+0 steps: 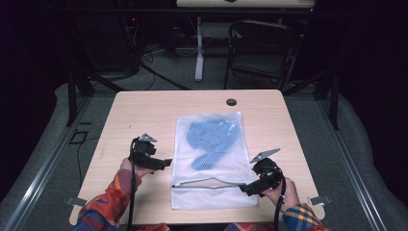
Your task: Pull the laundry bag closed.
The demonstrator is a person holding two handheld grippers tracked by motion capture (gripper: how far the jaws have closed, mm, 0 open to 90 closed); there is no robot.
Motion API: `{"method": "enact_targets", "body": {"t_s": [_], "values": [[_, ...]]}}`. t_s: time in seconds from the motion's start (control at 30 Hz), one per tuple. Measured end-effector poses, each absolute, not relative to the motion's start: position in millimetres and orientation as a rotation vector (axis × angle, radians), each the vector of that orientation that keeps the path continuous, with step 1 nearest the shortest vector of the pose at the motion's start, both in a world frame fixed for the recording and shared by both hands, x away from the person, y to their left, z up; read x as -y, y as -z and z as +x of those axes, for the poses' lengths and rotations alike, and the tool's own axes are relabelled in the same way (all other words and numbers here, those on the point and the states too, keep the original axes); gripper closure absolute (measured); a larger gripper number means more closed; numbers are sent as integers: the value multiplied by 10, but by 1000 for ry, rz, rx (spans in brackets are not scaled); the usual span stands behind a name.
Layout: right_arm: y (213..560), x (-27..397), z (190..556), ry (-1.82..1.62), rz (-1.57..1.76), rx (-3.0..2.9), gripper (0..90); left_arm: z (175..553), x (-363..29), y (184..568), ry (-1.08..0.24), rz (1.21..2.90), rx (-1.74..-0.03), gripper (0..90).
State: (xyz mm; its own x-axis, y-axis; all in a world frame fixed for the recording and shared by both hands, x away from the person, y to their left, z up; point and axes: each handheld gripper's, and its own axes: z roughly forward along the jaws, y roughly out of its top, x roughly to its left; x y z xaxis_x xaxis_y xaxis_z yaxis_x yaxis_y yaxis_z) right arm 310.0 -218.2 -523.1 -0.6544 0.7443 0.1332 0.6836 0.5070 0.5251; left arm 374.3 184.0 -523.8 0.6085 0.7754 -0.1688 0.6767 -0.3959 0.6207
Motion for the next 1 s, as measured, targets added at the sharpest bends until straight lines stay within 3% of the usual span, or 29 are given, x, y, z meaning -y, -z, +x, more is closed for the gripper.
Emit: {"method": "enact_targets", "body": {"t_s": [0.37, 1.0], "values": [[5212, 2123, 3052, -856, 1236, -2658, 41, 3646, -1812, 5194, -140, 2153, -1116, 175], [5131, 1789, 3024, -897, 1176, -2686, 105, 3591, -1677, 5245, -85, 2244, -1012, 345]]}}
